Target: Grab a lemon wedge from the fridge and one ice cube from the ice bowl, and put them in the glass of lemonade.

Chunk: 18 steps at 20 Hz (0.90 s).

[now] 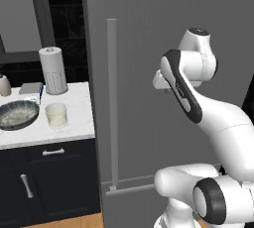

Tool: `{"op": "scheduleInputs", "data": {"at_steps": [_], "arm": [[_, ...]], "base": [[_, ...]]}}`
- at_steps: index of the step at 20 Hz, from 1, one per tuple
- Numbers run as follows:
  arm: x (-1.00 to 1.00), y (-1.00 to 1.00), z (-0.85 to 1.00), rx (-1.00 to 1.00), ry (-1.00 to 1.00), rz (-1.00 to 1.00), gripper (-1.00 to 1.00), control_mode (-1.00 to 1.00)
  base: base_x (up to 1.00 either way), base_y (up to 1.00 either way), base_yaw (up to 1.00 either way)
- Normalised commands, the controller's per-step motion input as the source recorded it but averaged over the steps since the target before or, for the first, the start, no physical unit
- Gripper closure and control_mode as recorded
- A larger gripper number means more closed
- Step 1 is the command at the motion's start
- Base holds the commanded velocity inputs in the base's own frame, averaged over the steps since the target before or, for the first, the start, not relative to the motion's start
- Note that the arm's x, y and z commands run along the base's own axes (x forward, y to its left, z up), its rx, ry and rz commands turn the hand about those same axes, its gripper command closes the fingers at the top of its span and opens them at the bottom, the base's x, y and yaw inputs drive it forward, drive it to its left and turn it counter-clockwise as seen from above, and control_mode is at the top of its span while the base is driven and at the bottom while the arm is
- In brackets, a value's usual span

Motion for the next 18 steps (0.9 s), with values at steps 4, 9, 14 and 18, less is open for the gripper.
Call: {"op": "scheduleInputs", "data": {"at_steps": [4, 9, 14, 18], "arm": [[0.09, 0.04, -0.12, 0.05, 0.0, 0.0, -1.0, -1.0], [-0.07, 0.0, 0.0, 0.0, 0.0, 0.0, -1.0, -1.0], [-0.76, 0.0, 0.0, 0.02, 0.0, 0.0, -1.0, -1.0], [-0.68, 0.02, -0.1, 0.0, 0.04, -0.02, -1.0, -1.0]], "base": [[0.0, 0.0, 0.0], [0.0, 0.0, 0.0], [0.0, 0.0, 0.0], [0.0, 0.0, 0.0]]}}
